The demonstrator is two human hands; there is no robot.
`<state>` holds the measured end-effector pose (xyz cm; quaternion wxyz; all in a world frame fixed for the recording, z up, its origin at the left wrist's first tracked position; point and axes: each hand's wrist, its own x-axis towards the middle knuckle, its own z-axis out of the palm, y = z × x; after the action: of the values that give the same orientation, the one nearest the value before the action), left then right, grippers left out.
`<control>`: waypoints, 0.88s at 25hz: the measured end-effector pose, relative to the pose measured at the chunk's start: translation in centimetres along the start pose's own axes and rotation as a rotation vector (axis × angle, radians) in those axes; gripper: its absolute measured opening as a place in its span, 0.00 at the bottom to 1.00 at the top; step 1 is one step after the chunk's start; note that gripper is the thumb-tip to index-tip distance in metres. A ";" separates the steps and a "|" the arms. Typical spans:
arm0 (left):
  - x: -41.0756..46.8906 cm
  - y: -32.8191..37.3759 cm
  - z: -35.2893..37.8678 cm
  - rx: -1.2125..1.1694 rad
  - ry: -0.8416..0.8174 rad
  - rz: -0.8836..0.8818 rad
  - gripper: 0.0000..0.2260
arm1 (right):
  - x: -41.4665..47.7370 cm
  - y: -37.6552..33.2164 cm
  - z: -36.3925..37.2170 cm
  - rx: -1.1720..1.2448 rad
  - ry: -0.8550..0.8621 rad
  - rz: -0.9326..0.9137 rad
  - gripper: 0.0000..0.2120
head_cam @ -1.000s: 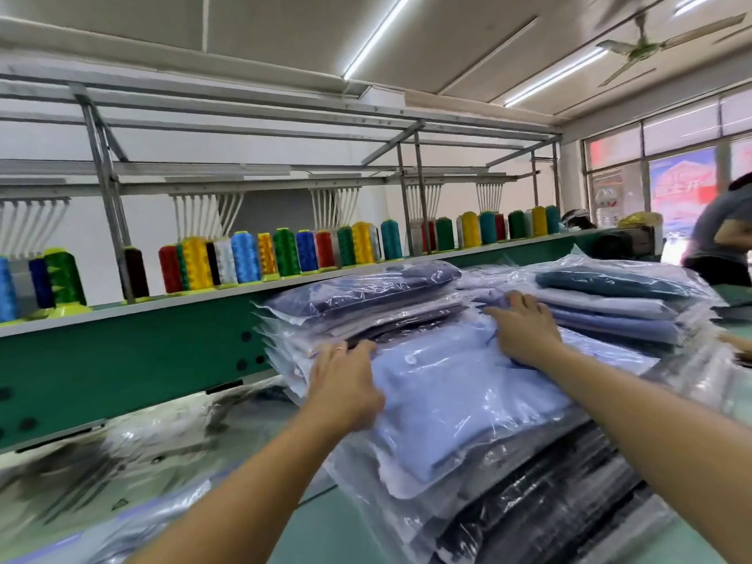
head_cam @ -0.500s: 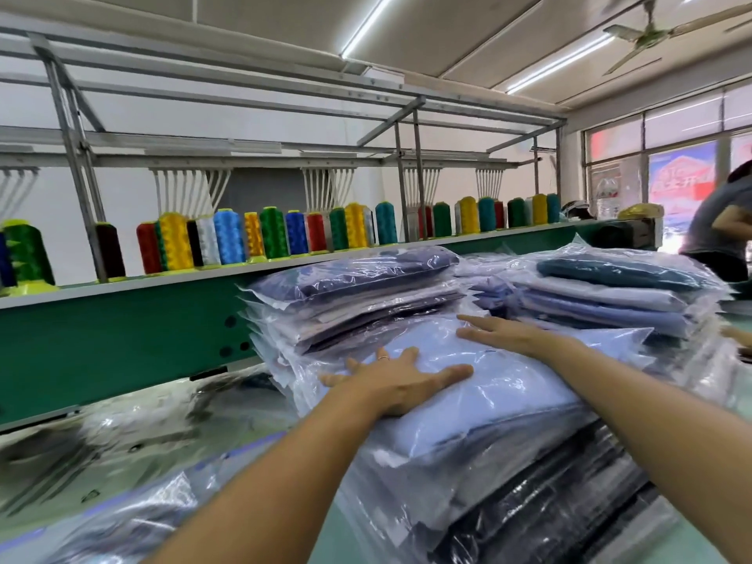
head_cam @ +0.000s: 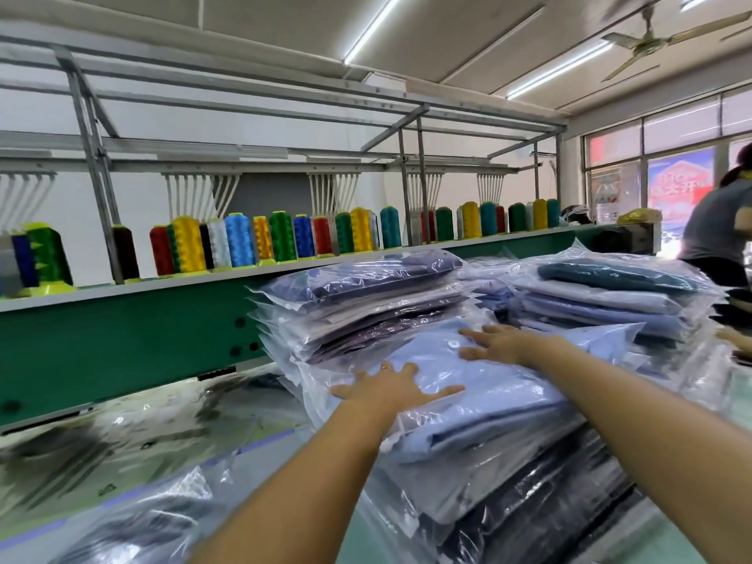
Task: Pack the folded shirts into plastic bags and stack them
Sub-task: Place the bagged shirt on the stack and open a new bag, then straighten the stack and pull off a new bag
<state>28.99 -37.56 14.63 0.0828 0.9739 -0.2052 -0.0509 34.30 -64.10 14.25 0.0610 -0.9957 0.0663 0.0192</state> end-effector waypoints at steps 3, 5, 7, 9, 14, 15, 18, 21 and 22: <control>-2.0 -0.3 0.4 0.020 0.194 0.066 0.41 | -1.5 -1.9 -1.3 -0.141 0.073 0.125 0.31; -4.0 -1.2 0.4 0.033 0.349 0.104 0.34 | -3.5 -4.3 -1.9 -0.278 0.274 0.151 0.19; -6.2 -2.8 -0.4 0.041 0.506 0.101 0.26 | -6.0 -8.1 -2.5 -0.259 0.431 0.107 0.11; -8.6 -4.7 -1.8 -0.012 0.620 0.069 0.19 | -8.3 -13.0 -2.8 -0.073 0.520 -0.002 0.06; -16.0 -9.9 -4.1 -0.075 0.760 -0.061 0.06 | -14.4 -26.5 -0.6 0.247 0.596 -0.331 0.11; -17.7 -11.3 -4.0 -0.062 0.748 -0.095 0.05 | -15.7 -29.1 0.3 0.246 0.571 -0.398 0.12; -22.5 -15.7 -2.8 -0.091 0.663 -0.201 0.06 | -18.7 -36.0 3.0 0.225 0.481 -0.571 0.07; -26.7 -20.2 -0.2 -0.170 0.540 -0.320 0.10 | -20.8 -41.2 7.1 0.278 0.351 -0.642 0.06; -27.8 -21.6 0.8 -0.184 0.492 -0.359 0.10 | -21.4 -42.8 8.8 0.299 0.305 -0.651 0.06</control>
<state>12.03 -6.84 11.72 0.2075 0.9660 0.0016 0.1539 18.56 -18.14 11.58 0.1976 -0.9362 -0.2428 -0.1595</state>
